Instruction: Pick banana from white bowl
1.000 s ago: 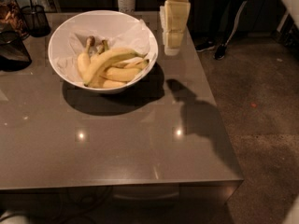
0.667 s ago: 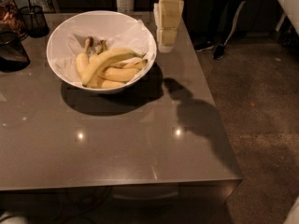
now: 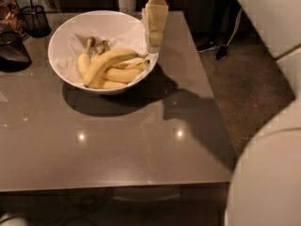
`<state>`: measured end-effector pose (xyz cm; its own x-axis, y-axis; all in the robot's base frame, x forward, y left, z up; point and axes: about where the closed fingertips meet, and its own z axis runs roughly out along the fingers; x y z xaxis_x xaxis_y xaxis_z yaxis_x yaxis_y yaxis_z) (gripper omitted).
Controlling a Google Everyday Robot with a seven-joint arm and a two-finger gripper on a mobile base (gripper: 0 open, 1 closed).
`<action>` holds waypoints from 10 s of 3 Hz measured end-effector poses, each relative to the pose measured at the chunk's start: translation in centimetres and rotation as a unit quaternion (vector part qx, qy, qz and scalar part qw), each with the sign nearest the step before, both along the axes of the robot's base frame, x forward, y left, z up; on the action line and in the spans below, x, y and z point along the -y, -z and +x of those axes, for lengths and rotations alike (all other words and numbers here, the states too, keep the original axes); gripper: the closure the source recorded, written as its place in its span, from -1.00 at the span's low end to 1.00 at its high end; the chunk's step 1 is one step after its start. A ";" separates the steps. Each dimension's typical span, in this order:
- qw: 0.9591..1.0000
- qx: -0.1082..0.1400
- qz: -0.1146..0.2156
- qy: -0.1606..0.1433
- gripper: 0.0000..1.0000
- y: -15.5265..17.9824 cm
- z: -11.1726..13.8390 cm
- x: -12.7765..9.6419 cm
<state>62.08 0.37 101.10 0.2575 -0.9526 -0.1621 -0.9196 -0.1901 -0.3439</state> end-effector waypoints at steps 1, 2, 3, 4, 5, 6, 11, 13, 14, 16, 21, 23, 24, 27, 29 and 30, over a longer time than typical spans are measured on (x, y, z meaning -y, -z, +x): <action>1.000 -0.017 -0.011 -0.002 -0.67 1.8 2.0 -1.3; 0.999 -0.029 -0.017 -0.005 -0.38 3.3 3.5 -2.3; 0.999 -0.039 -0.022 -0.011 -0.36 4.6 4.6 -3.3; 0.998 -0.046 -0.025 -0.017 -0.38 5.7 5.4 -4.4; 0.998 -0.056 -0.027 -0.023 -0.36 6.9 5.9 -5.3; 0.997 -0.071 -0.025 -0.026 -0.36 8.2 6.1 -5.8; 0.993 -0.108 -0.006 -0.040 0.45 10.9 6.3 -6.8; 0.996 -0.082 0.003 -0.041 1.00 9.9 6.7 -6.7; 0.997 -0.047 0.028 -0.051 1.00 7.4 5.5 -6.3; 0.990 -0.001 0.098 -0.104 1.00 3.0 1.0 -5.8; 0.974 0.074 0.169 -0.131 1.00 -2.2 -5.7 -5.7; 0.975 0.070 0.177 -0.117 1.00 -2.8 -7.8 -5.7; 0.976 0.079 0.174 -0.105 1.00 -3.4 -9.9 -5.6; 0.979 0.096 0.152 -0.099 1.00 -5.9 -12.2 -5.4; 0.983 0.073 0.151 -0.078 1.00 -4.7 -12.9 -4.0; 0.983 0.073 0.151 -0.078 1.00 -4.7 -12.9 -4.0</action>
Offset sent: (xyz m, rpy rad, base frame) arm 0.0332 0.0158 -0.0492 -0.1179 0.1802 0.0161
